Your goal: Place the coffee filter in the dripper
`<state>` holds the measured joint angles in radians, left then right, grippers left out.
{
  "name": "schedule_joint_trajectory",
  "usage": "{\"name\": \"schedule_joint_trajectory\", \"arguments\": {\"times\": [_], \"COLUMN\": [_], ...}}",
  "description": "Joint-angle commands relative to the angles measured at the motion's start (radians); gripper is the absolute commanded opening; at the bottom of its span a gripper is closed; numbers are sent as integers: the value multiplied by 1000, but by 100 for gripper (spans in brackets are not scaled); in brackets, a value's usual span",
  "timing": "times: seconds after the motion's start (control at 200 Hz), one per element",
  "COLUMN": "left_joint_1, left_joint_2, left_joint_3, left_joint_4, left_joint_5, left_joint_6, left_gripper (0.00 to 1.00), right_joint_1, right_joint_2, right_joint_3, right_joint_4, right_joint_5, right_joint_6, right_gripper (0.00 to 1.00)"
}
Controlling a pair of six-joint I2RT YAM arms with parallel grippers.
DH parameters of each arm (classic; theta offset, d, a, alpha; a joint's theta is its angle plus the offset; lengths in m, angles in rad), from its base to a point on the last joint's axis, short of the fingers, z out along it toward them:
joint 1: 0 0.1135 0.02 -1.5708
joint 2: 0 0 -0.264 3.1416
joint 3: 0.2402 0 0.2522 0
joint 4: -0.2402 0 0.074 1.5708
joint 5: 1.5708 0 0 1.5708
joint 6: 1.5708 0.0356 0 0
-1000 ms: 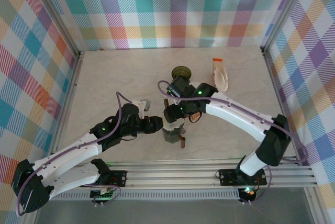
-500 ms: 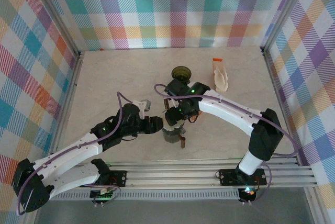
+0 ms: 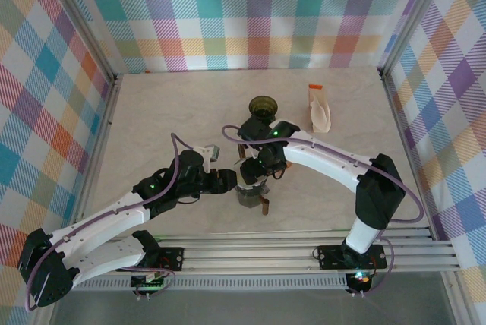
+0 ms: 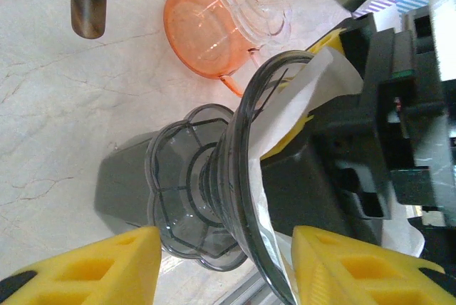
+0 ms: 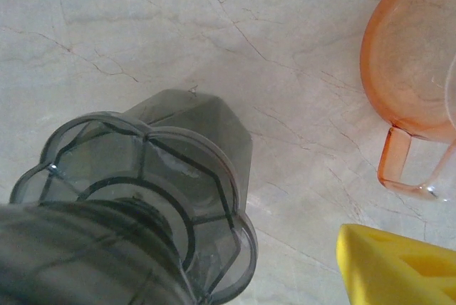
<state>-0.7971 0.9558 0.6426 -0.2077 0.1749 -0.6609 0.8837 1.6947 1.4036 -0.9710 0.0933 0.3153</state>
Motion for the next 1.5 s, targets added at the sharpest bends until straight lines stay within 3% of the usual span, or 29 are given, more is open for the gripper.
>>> {"name": "schedule_joint_trajectory", "arguments": {"times": [0.0, 0.65, 1.005, 1.495], "left_joint_1": [-8, -9, -8, -8], "left_joint_2": [1, -27, 0, 2], "left_joint_3": [-15, -25, -27, -30], "left_joint_4": [14, 54, 45, 42], "left_joint_5": [8, -2, 11, 13], "left_joint_6": [11, -26, -20, -20], "left_gripper": [53, 68, 47, 44], "right_joint_1": [-3, -3, -3, -3], "right_joint_2": [15, 8, -16, -161], "right_joint_3": [-21, -63, -44, 9], "right_joint_4": [11, 51, 45, -1], "right_joint_5": [-4, 23, 28, 64], "right_joint_6": [-16, -19, -16, 3], "right_gripper": [77, 77, 77, 77]}}
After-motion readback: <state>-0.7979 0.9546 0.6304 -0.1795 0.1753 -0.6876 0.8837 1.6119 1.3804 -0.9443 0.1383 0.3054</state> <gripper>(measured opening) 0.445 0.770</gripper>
